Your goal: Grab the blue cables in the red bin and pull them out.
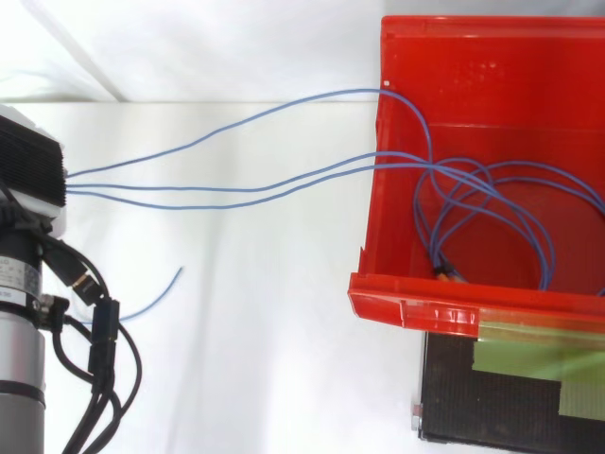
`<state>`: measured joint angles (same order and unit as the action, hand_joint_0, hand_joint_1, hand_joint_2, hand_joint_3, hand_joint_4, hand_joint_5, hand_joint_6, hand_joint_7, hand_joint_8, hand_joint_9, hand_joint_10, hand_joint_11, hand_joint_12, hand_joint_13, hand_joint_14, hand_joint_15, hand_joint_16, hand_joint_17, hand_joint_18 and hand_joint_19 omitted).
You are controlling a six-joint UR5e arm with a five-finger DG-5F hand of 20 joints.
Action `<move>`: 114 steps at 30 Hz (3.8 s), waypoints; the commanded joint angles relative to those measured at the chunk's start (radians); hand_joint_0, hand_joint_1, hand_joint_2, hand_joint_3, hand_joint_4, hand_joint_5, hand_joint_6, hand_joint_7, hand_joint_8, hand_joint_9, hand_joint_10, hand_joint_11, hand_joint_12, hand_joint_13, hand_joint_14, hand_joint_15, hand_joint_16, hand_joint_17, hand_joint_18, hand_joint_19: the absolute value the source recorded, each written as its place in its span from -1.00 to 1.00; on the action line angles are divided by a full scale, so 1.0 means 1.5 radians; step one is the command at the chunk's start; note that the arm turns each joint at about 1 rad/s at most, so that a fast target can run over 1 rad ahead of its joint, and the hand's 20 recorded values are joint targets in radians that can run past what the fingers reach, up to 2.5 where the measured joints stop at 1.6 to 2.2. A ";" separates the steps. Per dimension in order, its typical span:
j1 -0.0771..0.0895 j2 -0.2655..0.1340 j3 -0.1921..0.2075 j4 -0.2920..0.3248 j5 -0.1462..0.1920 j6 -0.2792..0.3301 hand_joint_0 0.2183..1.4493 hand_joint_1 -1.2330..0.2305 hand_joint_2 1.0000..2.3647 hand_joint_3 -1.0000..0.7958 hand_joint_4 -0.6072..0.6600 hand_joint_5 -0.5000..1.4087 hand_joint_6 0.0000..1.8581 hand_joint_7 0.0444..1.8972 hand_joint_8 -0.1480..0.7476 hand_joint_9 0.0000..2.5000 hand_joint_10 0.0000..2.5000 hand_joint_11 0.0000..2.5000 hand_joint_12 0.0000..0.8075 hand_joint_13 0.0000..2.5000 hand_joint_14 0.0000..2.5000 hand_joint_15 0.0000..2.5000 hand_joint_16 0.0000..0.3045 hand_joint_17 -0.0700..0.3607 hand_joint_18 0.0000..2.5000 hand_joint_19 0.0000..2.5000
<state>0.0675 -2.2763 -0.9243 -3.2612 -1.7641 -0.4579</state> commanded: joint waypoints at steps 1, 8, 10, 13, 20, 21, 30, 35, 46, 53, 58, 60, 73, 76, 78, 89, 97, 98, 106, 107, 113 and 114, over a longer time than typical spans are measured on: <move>0.000 0.000 0.001 -0.001 0.000 0.000 0.19 -0.57 -1.00 -0.93 0.33 0.57 -0.67 -0.29 -0.02 -0.17 -0.98 -0.33 -0.09 -0.05 -0.98 -0.16 -0.73 -0.25 -0.49 -0.43; 0.000 0.000 0.002 0.000 0.000 0.000 0.18 -0.58 -1.00 -0.95 0.30 0.53 -0.62 -0.33 -0.02 -0.27 -0.98 -0.25 -0.09 -0.04 -0.98 -0.12 -0.73 -0.25 -0.50 -0.41; 0.000 0.000 0.002 -0.001 0.000 0.000 0.18 -0.58 -1.00 -0.96 0.29 0.52 -0.60 -0.35 0.00 -0.29 -0.98 -0.18 -0.08 -0.04 -0.98 -0.12 -0.73 -0.25 -0.50 -0.40; 0.000 0.000 0.002 -0.001 0.000 0.000 0.18 -0.58 -1.00 -0.96 0.30 0.51 -0.57 -0.37 0.02 -0.30 -0.98 -0.12 -0.07 -0.03 -0.98 -0.08 -0.73 -0.25 -0.50 -0.39; 0.000 0.000 0.002 -0.002 0.000 0.000 0.19 -0.58 -1.00 -0.99 0.31 0.50 -0.55 -0.39 0.03 -0.28 -0.98 -0.06 -0.14 0.11 -1.00 0.14 -0.74 -0.26 -0.43 -0.31; 0.000 0.000 0.002 -0.001 0.000 0.000 0.20 -0.58 -1.00 -0.99 0.30 0.50 -0.54 -0.40 0.03 -0.30 -0.98 -0.08 -0.16 0.10 -0.80 0.10 -0.74 -0.26 -0.38 -0.27; 0.000 0.000 0.002 -0.001 0.000 0.000 0.20 -0.58 -1.00 -0.99 0.31 0.49 -0.53 -0.41 0.03 -0.30 -0.98 -0.09 -0.19 0.00 0.23 -0.29 -0.75 -0.27 -0.27 -0.14; 0.000 0.000 0.002 -0.002 0.000 -0.001 0.20 -0.58 -1.00 -1.00 0.31 0.49 -0.53 -0.41 0.03 -0.26 -0.99 -0.03 -0.18 -0.03 0.41 -0.34 -0.74 -0.27 -0.24 -0.10; 0.000 0.001 0.003 -0.002 0.000 -0.001 0.17 -0.58 -1.00 -1.00 0.31 0.49 -0.51 -0.41 0.04 -0.23 -0.99 0.03 -0.20 -0.13 0.99 -0.51 -0.75 -0.28 -0.13 0.01; 0.000 0.000 0.003 -0.002 0.000 -0.002 0.10 -0.60 -1.00 -1.00 0.28 0.45 -0.45 -0.46 0.09 -0.29 -1.00 0.18 -0.15 -0.16 1.00 -0.55 -0.74 -0.27 -0.13 0.04; 0.001 0.001 0.003 -0.002 0.000 -0.002 0.08 -0.63 -1.00 -1.00 0.25 0.41 -0.39 -0.50 0.14 -0.41 -0.78 0.13 -0.13 -0.19 1.00 -0.63 -0.74 -0.26 -0.13 0.13; 0.001 0.002 0.004 -0.002 0.000 -0.002 0.07 -0.64 -1.00 -1.00 0.25 0.39 -0.36 -0.52 0.14 -0.45 -0.67 0.11 -0.11 -0.20 1.00 -0.65 -0.74 -0.26 -0.12 0.16; 0.002 0.007 0.003 -0.003 0.000 -0.003 0.04 -0.63 -1.00 -1.00 0.24 0.34 -0.28 -0.57 0.17 -0.58 0.01 -0.17 -0.11 -0.24 1.00 -0.69 -0.73 -0.25 -0.10 0.22; 0.003 0.007 0.004 -0.002 0.001 -0.003 0.04 -0.64 -1.00 -1.00 0.23 0.34 -0.28 -0.57 0.15 -0.58 -0.36 -0.05 -0.10 -0.24 1.00 -0.71 -0.73 -0.25 -0.12 0.22; 0.004 0.007 0.004 -0.003 0.002 -0.003 0.04 -0.64 -1.00 -1.00 0.22 0.33 -0.28 -0.59 0.13 -0.61 -0.40 -0.04 -0.11 -0.25 1.00 -0.72 -0.73 -0.25 -0.13 0.23; 0.004 0.007 0.003 -0.003 0.000 -0.004 0.04 -0.65 -1.00 -1.00 0.16 0.24 -0.15 -0.68 0.01 -0.79 -1.00 0.00 -0.11 -0.25 1.00 -0.89 -0.74 -0.26 -0.14 0.26; 0.006 0.007 0.003 -0.004 0.001 -0.004 0.05 -0.65 -1.00 -1.00 0.14 0.23 -0.14 -0.69 -0.04 -0.92 -0.99 -0.18 -0.14 -0.24 1.00 -0.94 -0.73 -0.25 -0.14 0.21; 0.006 0.007 0.004 -0.004 0.000 -0.004 0.05 -0.65 -1.00 -1.00 0.13 0.23 -0.15 -0.69 -0.04 -0.92 -0.99 -0.19 -0.12 -0.24 1.00 -0.94 -0.74 -0.26 -0.14 0.21; 0.007 0.016 0.003 -0.005 0.003 -0.005 0.06 -0.65 -1.00 -1.00 0.16 0.25 -0.30 -0.60 -0.09 -1.00 -0.99 -0.43 -0.09 -0.21 1.00 -0.99 -0.73 -0.25 -0.13 0.14; 0.006 0.016 0.003 -0.005 0.003 -0.005 0.06 -0.65 -1.00 -1.00 0.15 0.25 -0.31 -0.60 -0.10 -1.00 -0.99 -0.44 -0.10 -0.21 1.00 -0.98 -0.73 -0.24 -0.13 0.13; 0.007 0.016 0.002 -0.006 0.002 -0.005 0.06 -0.65 -1.00 -1.00 0.12 0.25 -0.23 -0.62 -0.06 -1.00 -0.99 -0.35 -0.10 -0.19 1.00 -1.00 -0.73 -0.25 -0.16 -0.01; 0.007 0.016 0.002 -0.006 0.002 -0.005 0.06 -0.65 -1.00 -1.00 0.13 0.25 -0.20 -0.64 -0.05 -1.00 -0.99 -0.32 -0.10 -0.19 1.00 -0.99 -0.73 -0.24 -0.17 -0.03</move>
<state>0.0773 -2.2521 -0.9209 -3.2700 -1.7600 -0.4655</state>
